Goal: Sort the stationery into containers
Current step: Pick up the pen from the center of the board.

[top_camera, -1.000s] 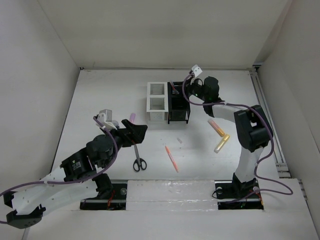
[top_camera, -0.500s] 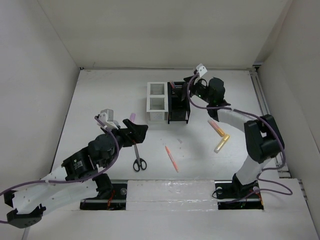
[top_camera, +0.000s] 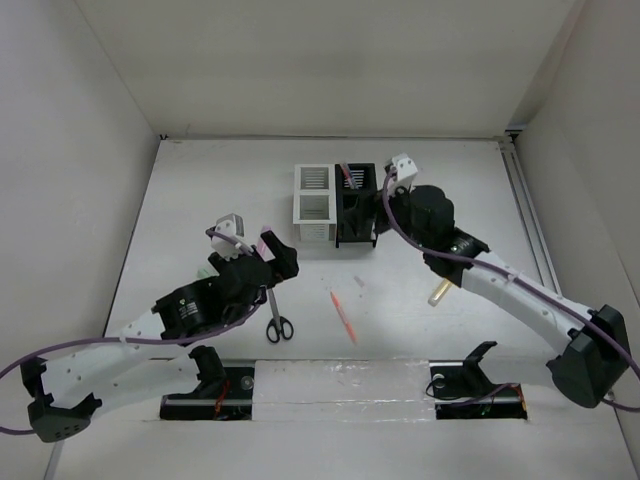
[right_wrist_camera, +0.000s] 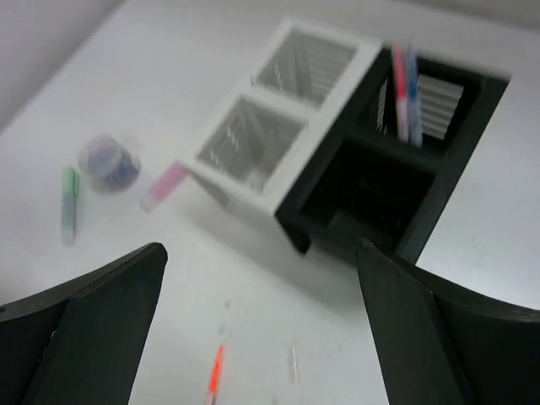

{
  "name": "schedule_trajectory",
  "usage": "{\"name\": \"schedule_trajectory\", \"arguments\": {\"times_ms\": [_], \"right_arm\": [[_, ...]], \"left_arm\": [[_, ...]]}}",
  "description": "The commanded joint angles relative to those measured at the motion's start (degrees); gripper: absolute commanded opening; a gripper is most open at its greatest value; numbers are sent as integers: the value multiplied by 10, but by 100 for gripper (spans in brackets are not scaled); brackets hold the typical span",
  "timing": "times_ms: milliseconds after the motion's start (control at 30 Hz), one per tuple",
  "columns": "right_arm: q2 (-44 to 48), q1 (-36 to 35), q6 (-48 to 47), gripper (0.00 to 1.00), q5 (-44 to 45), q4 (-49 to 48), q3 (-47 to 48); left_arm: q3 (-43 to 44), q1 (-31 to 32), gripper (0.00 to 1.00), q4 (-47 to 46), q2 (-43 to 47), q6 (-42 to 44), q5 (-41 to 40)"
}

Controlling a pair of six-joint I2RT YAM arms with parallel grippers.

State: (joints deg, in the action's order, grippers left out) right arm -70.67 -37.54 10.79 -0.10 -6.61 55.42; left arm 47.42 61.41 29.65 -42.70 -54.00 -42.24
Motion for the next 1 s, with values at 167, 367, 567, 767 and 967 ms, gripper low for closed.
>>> {"name": "schedule_trajectory", "arguments": {"times_ms": [167, 367, 567, 767, 967], "right_arm": [[96, -65, 70, 95, 75, 194, -64], [107, -151, 108, 87, 104, 230, -86], [49, -244, 175, 78, 144, 219, -116], [-58, -294, 209, 76, 175, 182, -129], [-164, -294, 209, 71, 190, 177, -99]], "left_arm": [[26, -3, 100, -9, -23, -46, -30], [56, -8, 100, 29, -73, -79, -18], [107, -30, 100, 95, -106, -115, -35], [136, -30, 100, 139, -117, -141, -57], [131, -30, 100, 139, -112, -128, -51]]}}
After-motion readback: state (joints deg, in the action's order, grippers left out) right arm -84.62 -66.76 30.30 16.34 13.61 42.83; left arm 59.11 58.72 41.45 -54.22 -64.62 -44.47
